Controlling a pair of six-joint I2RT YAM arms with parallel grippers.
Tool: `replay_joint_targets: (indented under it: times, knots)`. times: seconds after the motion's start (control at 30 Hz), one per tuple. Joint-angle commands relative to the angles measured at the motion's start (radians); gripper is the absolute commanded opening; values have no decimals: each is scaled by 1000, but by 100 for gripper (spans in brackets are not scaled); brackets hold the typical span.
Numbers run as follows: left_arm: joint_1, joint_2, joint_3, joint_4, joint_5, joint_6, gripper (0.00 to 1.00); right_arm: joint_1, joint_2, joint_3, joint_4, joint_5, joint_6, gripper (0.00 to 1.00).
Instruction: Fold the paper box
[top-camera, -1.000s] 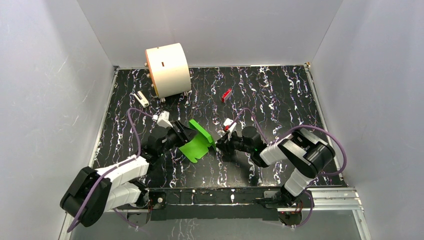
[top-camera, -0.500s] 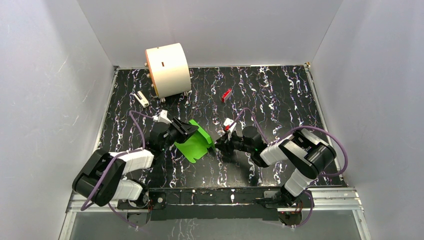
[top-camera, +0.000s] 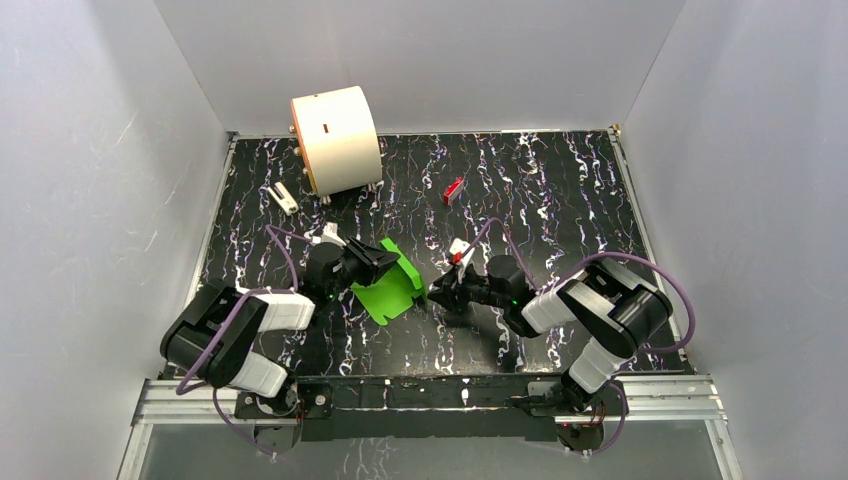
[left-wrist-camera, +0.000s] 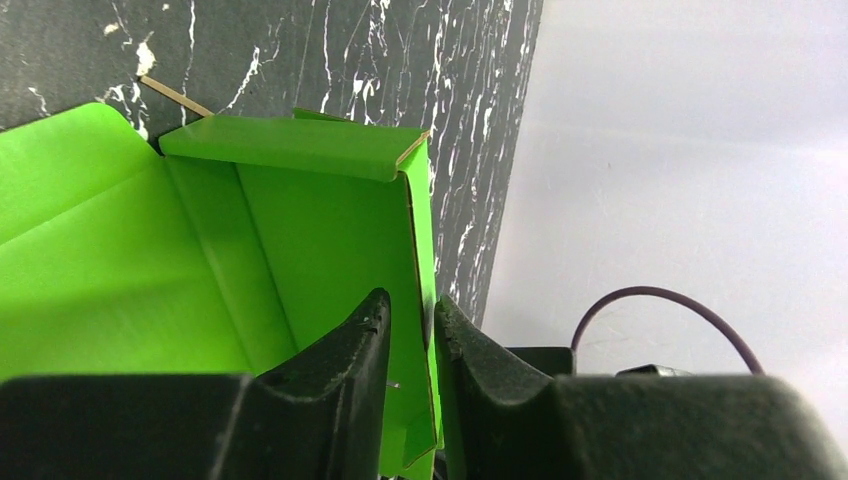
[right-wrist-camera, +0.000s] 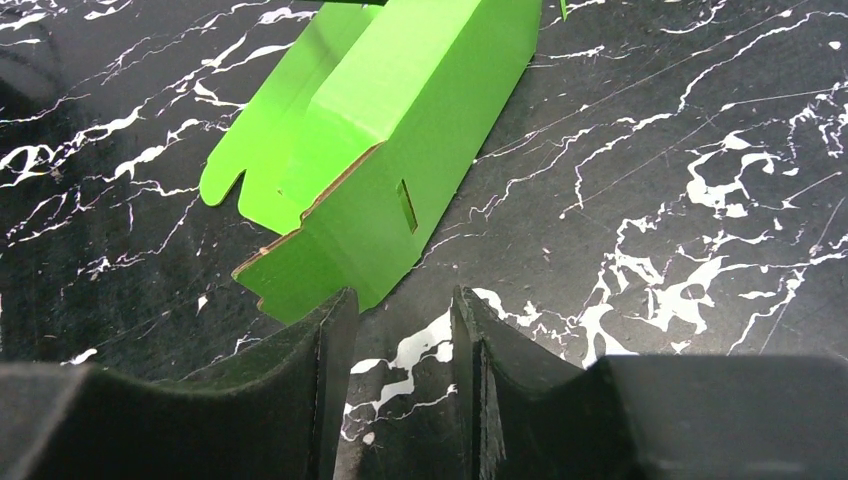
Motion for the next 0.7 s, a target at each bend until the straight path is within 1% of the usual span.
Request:
replay_joint_targets:
  times: [0.0,0.17,0.3,0.43,0.67]
  knots:
    - [7,13,24,71,36,-48,19,6,2,-14,91,-22,23,49]
    - [7,30,11,118,36,-80,11,14,2,-38,139,-2,38,52]
    - [3,47,0,151,34,-101,0,18,10,-48,191,-13,55,53]
    - [0,53,-30,201,13,-129,0,30,15,-39,216,-23,69,53]
    - [-16,61,-49,238,4,-148,0,64,32,-24,260,25,75,54]
